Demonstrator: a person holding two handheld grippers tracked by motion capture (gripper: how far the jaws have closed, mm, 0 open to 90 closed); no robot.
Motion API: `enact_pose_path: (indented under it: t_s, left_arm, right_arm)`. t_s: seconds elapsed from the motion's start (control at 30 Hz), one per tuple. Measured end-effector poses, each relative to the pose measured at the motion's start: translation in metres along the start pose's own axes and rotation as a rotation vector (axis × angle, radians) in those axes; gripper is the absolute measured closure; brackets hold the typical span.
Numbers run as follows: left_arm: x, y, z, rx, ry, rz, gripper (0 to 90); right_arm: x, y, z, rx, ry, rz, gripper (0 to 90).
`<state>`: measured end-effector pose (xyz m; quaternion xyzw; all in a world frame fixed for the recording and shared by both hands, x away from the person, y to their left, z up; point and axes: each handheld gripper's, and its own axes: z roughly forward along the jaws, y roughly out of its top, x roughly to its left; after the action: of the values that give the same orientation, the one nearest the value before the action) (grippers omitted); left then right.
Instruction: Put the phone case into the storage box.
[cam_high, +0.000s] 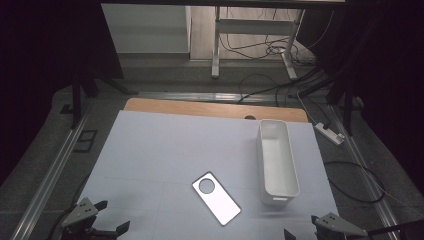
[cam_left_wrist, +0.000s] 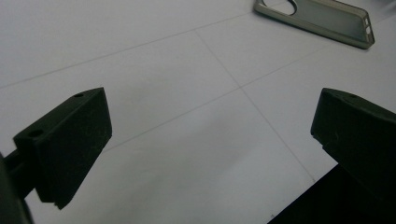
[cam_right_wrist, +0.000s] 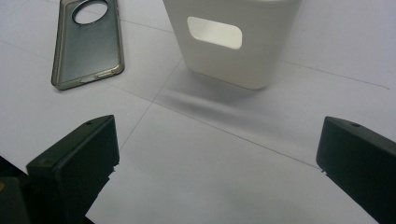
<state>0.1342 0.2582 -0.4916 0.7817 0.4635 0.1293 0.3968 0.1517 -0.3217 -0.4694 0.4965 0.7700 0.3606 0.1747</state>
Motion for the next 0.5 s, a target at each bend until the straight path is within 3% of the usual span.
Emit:
enact_pose_path:
  t_s: [0.2,0.5]
  left_arm:
    - [-0.003,0.007,0.01,0.012,-0.019,0.031,0.0]
    - [-0.008,0.018,0.02,0.011,-0.025,0.047,0.0]
  right_arm:
    - [0.0,0.0,0.0,0.001,0.0,-0.001,0.0]
    - [0.001,0.0,0.0,0.001,-0.003,-0.012,0.0]
